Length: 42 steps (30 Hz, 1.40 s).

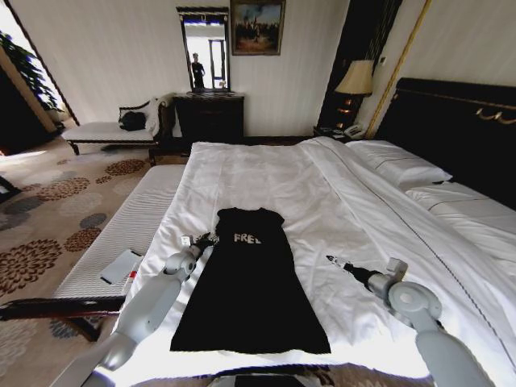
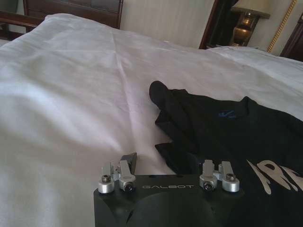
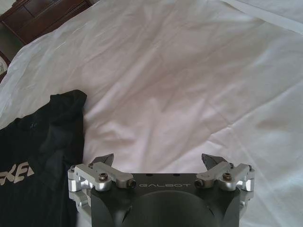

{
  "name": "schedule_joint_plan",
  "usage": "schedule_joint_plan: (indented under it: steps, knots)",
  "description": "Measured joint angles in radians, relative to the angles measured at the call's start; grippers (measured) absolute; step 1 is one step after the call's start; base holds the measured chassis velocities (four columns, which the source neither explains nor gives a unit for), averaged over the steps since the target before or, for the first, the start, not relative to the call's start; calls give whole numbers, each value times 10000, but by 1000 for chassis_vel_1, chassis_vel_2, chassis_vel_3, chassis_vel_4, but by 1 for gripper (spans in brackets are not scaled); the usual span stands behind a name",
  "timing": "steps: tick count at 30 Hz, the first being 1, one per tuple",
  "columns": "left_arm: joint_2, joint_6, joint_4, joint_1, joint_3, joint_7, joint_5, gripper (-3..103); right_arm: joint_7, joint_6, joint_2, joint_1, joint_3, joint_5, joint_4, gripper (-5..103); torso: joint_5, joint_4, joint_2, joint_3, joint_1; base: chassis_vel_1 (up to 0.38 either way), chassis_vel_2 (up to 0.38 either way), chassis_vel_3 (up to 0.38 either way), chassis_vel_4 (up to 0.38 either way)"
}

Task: Fold the clothes on the bed.

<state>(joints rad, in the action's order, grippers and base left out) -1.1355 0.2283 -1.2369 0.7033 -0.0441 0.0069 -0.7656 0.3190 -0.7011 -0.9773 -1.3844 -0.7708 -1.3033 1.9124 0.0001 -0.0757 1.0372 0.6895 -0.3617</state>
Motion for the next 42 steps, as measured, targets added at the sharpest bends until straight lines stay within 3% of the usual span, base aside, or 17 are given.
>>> schedule_joint_plan:
  steps: [3, 6, 8, 15, 17, 20, 27, 42]
  knots:
    - [-74, -15, 142, -87, 16, 0, -23, 61, -6, -3, 9, -6, 0, -7, -10, 100, 0, 0, 0, -1, 0, 0, 0, 0, 0]
    - [-187, -39, 300, -156, 44, -1, -33, 45, -6, -9, 39, -3, 0, -26, -10, 100, -1, 0, 0, -1, 0, 0, 0, 0, 0]
    - [-213, -47, 322, -164, 62, -1, -32, 45, -1, -11, 55, -1, 0, -37, -10, 100, -1, 1, 0, -1, 0, 0, 0, 0, 0]
    - [-356, -99, 501, -213, 101, 0, 9, 12, 56, -19, 104, -39, -36, -80, 52, 100, -1, 1, 0, -1, 0, 0, 0, 0, 0]
    - [-377, -104, 525, -221, 100, 0, 10, 12, 63, -20, 108, -53, -44, -85, 70, 100, -1, 0, 0, -1, 0, 0, 0, 0, 0]
    - [-401, -131, 536, -221, 75, 2, 10, 1, 101, -24, 130, -86, -87, -127, 124, 100, -1, 0, 0, -1, 0, 0, 0, 0, 0]
    - [-378, -218, 463, -121, -101, 29, 3, 0, 127, -26, 123, -118, -123, -144, 187, 100, -3, -2, 0, 0, 0, 0, 0, 0, 0]
    - [431, -446, -875, 1131, -1848, -6, -361, 0, 96, -25, 39, 25, 319, 27, 219, 100, -2, 1, 0, -1, 0, 0, 0, 0, 0]
